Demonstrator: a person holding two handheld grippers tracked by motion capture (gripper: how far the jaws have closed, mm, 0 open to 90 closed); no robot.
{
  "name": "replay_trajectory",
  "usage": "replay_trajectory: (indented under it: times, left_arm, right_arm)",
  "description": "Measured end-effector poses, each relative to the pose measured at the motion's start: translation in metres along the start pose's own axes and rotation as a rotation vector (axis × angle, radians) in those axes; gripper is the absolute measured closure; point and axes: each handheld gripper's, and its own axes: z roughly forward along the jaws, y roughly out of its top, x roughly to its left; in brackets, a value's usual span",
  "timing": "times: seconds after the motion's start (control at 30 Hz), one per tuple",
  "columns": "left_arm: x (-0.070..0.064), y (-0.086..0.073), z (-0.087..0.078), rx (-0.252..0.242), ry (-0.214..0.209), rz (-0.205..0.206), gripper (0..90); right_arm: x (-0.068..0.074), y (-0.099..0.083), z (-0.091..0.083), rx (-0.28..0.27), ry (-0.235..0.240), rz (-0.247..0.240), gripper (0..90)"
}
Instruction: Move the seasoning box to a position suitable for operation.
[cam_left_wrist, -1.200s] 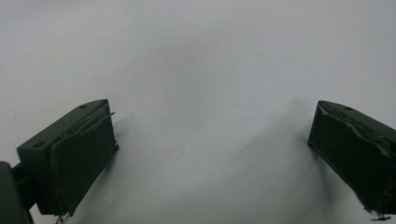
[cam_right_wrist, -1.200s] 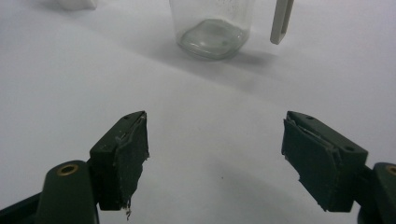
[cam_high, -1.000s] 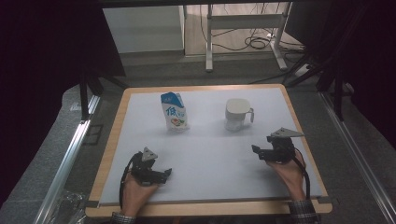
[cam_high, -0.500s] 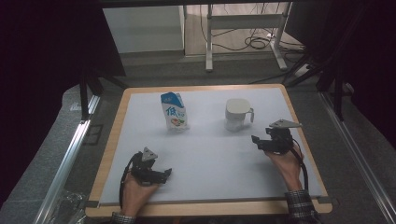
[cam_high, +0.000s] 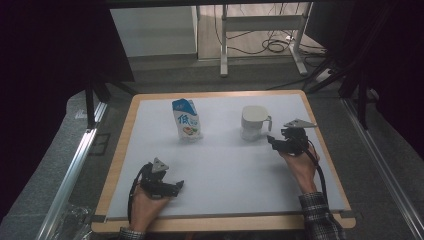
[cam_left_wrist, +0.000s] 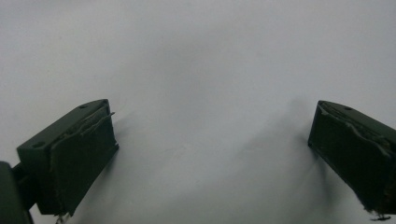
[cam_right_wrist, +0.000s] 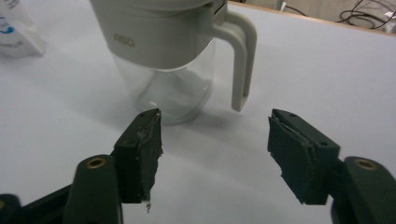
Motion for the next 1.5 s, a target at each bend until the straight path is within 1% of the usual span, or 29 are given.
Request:
replay_trajectory:
  times: [0.07, 0.17, 0.27, 0.33, 0.43, 0.57, 0.67, 0.83, 0.9, 1.0, 1.07, 1.27, 1.37, 1.5]
  left_arm:
    - [0.000, 0.000, 0.000, 0.000, 0.001, -0.003, 0.4]
    - [0.000, 0.000, 0.000, 0.000, 0.001, -0.003, 0.4]
    - [0.000, 0.000, 0.000, -0.001, -0.001, -0.003, 0.4]
    - [0.000, 0.000, 0.000, -0.001, -0.001, -0.003, 0.4]
    - [0.000, 0.000, 0.000, -0.001, -0.001, -0.003, 0.4]
    - [0.000, 0.000, 0.000, -0.001, -0.001, -0.003, 0.4]
    - [0.000, 0.000, 0.000, -0.001, -0.001, -0.003, 0.4]
    - [0.000, 0.000, 0.000, -0.002, -0.001, -0.003, 0.4]
    - [0.000, 0.000, 0.000, -0.001, -0.001, -0.002, 0.4]
    - [0.000, 0.000, 0.000, -0.002, -0.001, -0.003, 0.4]
    - [0.000, 0.000, 0.000, -0.002, -0.001, -0.003, 0.4]
    - [0.000, 0.000, 0.000, -0.002, -0.001, -0.003, 0.4]
    - [0.000, 0.000, 0.000, -0.002, -0.001, -0.003, 0.4]
    - [0.000, 0.000, 0.000, -0.002, -0.001, -0.003, 0.4]
  right_arm:
    - [-0.002, 0.004, 0.004, -0.011, -0.003, 0.002, 40.9]
    - [-0.003, 0.006, 0.008, -0.004, -0.004, 0.005, 42.5]
    - [-0.002, 0.011, 0.012, -0.001, -0.007, -0.006, 44.8]
    - [-0.001, 0.014, 0.017, 0.003, -0.015, -0.018, 47.5]
    - [-0.002, 0.016, 0.022, 0.011, -0.030, -0.018, 50.7]
    - [-0.003, 0.017, 0.025, 0.013, -0.037, -0.018, 52.3]
    - [-0.003, 0.020, 0.030, 0.013, -0.054, -0.025, 55.0]
    - [-0.009, 0.020, 0.035, 0.006, -0.059, -0.004, 57.6]
    - [-0.010, 0.019, 0.038, 0.004, -0.050, 0.013, 59.2]
    - [-0.010, 0.021, 0.041, 0.016, -0.056, 0.007, 60.5]
    - [-0.010, 0.023, 0.043, 0.009, -0.065, 0.002, 61.8]
    - [-0.007, 0.028, 0.050, 0.011, -0.076, -0.002, 62.2]
    - [-0.008, 0.025, 0.056, 0.020, -0.086, 0.017, 62.7]
    - [-0.009, 0.025, 0.058, 0.001, -0.088, 0.025, 65.0]
